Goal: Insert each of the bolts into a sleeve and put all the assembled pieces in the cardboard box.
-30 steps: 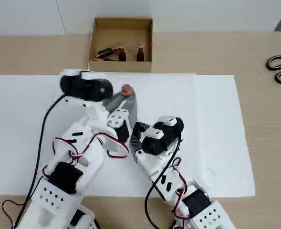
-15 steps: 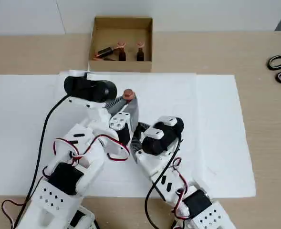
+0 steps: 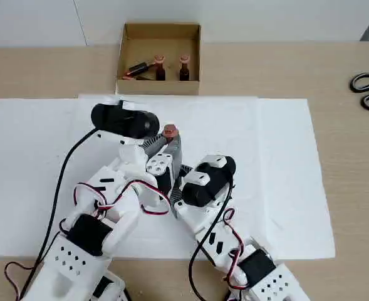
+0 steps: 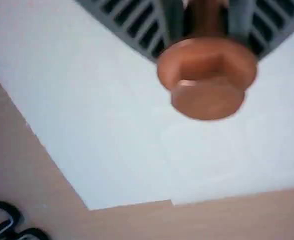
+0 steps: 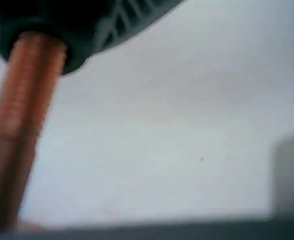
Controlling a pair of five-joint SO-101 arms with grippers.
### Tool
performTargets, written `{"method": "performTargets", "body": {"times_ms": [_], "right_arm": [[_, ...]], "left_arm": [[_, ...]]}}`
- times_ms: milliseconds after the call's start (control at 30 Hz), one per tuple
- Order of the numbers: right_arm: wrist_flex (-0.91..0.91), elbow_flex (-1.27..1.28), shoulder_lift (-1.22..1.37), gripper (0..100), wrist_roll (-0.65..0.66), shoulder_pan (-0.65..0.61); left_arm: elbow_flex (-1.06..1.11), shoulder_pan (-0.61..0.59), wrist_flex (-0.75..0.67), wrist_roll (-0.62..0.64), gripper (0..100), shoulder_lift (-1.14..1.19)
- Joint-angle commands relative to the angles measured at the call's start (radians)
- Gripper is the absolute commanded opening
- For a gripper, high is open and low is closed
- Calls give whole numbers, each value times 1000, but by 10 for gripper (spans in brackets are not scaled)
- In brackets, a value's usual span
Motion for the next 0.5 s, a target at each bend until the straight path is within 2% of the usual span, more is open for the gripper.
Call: {"method": "performTargets", "body": {"times_ms": [0, 167, 467], "right_arm": [[-21, -11, -18, 4, -6, -5], [-22, -11, -18, 4, 41, -5], [-22, -11, -19, 4, 40, -4]], "left_arm": [[-5, 38, 55, -5, 6, -21], [-5, 43, 64, -5, 6, -21], [-8, 48, 129, -5, 6, -26]]}}
